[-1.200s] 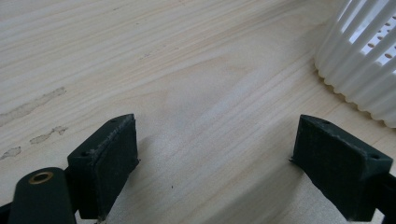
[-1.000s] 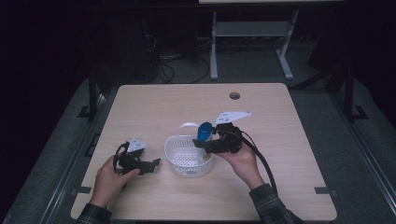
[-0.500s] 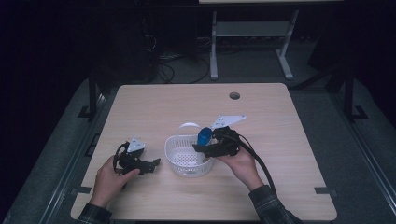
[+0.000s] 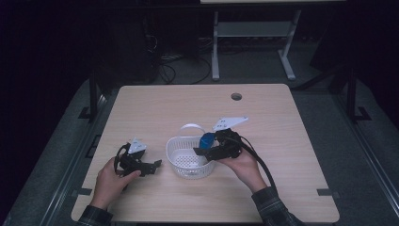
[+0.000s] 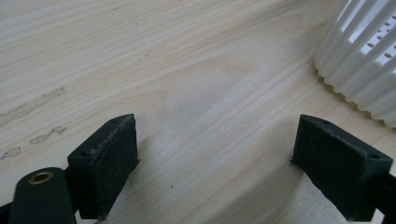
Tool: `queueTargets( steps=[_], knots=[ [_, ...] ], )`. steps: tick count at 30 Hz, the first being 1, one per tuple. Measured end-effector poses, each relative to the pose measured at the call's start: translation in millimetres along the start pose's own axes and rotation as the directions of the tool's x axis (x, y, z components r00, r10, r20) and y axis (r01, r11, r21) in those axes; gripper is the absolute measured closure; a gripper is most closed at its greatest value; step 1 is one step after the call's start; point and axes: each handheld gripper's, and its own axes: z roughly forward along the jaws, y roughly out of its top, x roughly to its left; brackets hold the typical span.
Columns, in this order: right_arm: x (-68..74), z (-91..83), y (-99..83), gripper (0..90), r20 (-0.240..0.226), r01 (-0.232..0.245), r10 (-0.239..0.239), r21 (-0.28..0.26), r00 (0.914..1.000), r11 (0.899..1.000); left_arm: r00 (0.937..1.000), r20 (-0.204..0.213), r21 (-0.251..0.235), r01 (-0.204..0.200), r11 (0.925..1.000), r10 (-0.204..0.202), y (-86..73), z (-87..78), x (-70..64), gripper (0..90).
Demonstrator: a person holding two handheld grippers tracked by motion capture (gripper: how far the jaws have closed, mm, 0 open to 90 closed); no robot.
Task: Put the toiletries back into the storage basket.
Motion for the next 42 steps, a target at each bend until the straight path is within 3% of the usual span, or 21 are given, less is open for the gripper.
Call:
queueTargets(
  steps=[5,11,27,42],
  knots=[
    [0.4,-0.8,0.4,21.8,-0.01,-0.004,0.004,-0.006,0.9999,1.0,1.0,0.0,0.0,0.0,1.0,0.0,0.0,0.0,0.0,13.0],
    [0.8,-1.5,-0.6,1.5,-0.004,-0.003,0.003,0.013,1.0,1.0,1.0,0.0,-0.001,0.0,1.0,0.0,0.0,0.0,0.0,13.1],
    [-1.0,-26.7,-7.5,1.2,0.036,0.006,-0.006,0.009,0.9993,1.0,1.0,0.001,0.002,0.0,1.0,0.0,0.1,-0.1,0.1,13.0],
    [-12.9,-63.1,-29.0,1.2,0.092,-0.033,0.033,-0.002,0.9952,0.999,1.0,0.0,-0.001,0.0,1.0,0.0,0.0,0.1,0.0,13.0]
  ],
)
